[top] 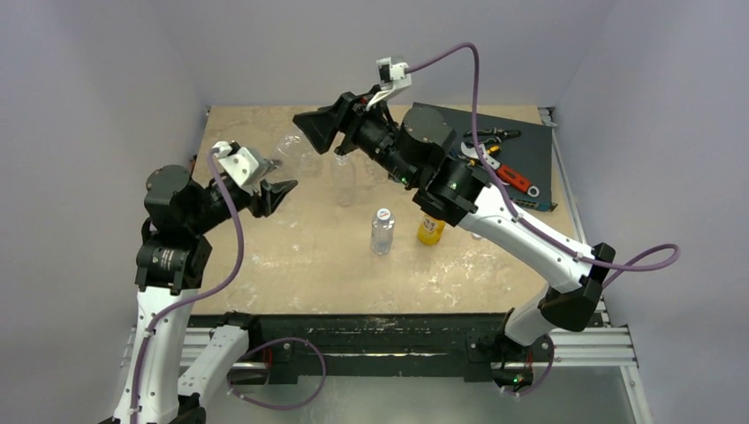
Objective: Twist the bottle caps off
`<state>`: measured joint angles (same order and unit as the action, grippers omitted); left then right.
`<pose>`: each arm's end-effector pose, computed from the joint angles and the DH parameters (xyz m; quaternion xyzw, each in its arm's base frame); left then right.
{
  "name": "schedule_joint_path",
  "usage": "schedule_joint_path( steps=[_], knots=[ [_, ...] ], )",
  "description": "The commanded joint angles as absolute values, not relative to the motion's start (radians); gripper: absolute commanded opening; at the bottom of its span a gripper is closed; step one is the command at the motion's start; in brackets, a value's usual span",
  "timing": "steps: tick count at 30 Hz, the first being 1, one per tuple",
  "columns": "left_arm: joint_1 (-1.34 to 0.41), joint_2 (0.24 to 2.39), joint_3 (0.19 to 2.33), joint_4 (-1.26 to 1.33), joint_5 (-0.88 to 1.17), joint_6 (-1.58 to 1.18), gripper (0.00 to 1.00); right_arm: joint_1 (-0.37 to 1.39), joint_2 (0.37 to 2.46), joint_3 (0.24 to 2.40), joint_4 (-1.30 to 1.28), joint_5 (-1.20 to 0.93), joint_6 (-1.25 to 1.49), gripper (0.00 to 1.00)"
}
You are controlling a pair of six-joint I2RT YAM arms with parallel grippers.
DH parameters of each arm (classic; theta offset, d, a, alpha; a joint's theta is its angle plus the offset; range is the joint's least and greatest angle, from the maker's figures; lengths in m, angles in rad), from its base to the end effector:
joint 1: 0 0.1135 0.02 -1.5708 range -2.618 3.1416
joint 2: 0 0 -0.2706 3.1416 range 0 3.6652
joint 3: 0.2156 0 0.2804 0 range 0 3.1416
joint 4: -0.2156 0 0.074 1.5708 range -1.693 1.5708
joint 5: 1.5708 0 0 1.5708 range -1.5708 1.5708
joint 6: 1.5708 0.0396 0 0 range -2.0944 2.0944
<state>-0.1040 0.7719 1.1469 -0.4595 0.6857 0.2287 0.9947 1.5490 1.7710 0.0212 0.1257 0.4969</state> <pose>0.1598 -0.0419 0.4496 0.3392 0.6462 -0.2074 0.6514 0.2101 0.3143 0.5301 -0.1035 0.6081 0.5050 0.6037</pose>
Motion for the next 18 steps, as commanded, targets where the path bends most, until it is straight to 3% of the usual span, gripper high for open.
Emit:
schedule_joint_path(
  steps=[1, 4, 10, 14, 18],
  knots=[
    [-0.102, 0.756, 1.147, -0.435, 0.675, 0.247, 0.0, 1.004, 1.502, 1.745, 0.044, 0.245, 0.485, 0.65],
    [-0.101, 0.753, 1.147, -0.429, 0.674, 0.242, 0.0, 1.012, 1.513, 1.751, 0.045, 0.244, 0.489, 0.62],
    [-0.101, 0.752, 1.151, -0.431, 0.672, 0.238, 0.0, 1.016, 1.514, 1.731, 0.083, 0.217, 0.509, 0.43],
    [-0.101, 0.752, 1.155, -0.431, 0.672, 0.236, 0.0, 1.015, 1.523, 1.736, 0.085, 0.168, 0.526, 0.38],
    [-0.101, 0.753, 1.16, -0.427, 0.673, 0.22, 0.0, 1.015, 1.531, 1.752, 0.077, 0.102, 0.552, 0.21]
  ],
)
